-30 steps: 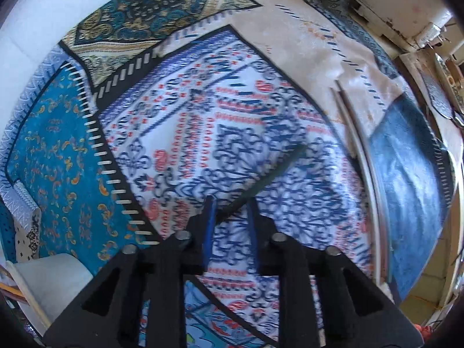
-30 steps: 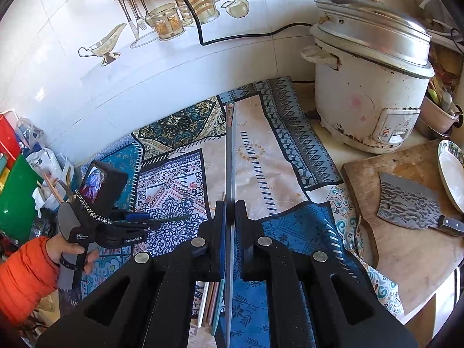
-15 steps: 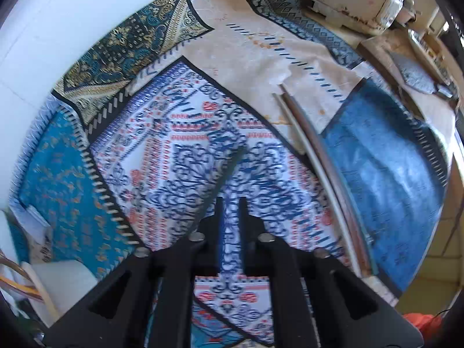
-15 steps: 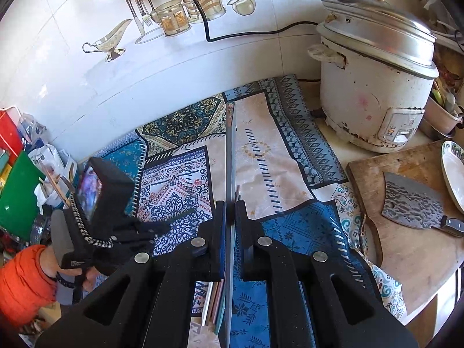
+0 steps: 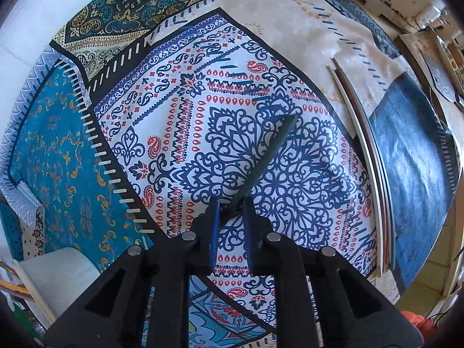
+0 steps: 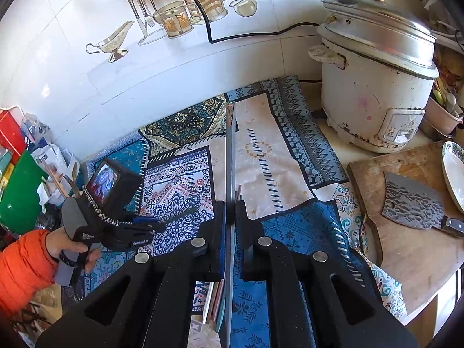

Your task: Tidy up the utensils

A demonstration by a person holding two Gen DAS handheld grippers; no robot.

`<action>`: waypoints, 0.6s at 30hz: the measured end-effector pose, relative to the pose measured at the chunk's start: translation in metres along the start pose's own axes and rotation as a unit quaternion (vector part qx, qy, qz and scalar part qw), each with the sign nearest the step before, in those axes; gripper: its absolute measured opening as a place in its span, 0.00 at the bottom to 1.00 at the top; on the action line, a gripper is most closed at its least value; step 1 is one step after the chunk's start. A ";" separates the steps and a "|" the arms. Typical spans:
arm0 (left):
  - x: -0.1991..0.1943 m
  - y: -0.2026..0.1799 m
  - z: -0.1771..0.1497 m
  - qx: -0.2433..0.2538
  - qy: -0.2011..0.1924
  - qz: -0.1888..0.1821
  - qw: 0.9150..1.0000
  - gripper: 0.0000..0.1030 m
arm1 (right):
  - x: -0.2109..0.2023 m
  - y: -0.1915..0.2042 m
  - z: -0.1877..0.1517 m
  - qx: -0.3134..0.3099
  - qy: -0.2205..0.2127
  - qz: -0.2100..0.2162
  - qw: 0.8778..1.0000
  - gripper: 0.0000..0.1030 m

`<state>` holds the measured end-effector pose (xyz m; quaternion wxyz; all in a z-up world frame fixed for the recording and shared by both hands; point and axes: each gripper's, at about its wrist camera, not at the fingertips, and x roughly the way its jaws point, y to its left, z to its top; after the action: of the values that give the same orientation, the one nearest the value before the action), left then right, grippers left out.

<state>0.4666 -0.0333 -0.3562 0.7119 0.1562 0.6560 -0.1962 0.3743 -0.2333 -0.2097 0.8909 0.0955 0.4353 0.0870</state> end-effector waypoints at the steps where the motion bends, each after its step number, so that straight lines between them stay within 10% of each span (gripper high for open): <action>1: 0.001 0.003 0.004 -0.004 0.003 -0.005 1.000 0.11 | 0.001 0.001 0.000 0.000 0.001 0.002 1.000 0.05; 10: 0.003 -0.023 -0.005 -0.011 0.001 -0.022 1.000 0.04 | 0.002 0.009 -0.001 -0.005 0.002 0.010 1.000 0.05; 18: -0.044 -0.036 -0.029 -0.034 -0.078 -0.028 0.996 0.04 | 0.002 0.027 0.001 -0.021 0.000 0.020 1.000 0.05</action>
<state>0.4210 -0.0471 -0.3141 0.7602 0.0978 0.6086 -0.2054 0.3749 -0.2067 -0.2040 0.8910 0.0858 0.4311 0.1135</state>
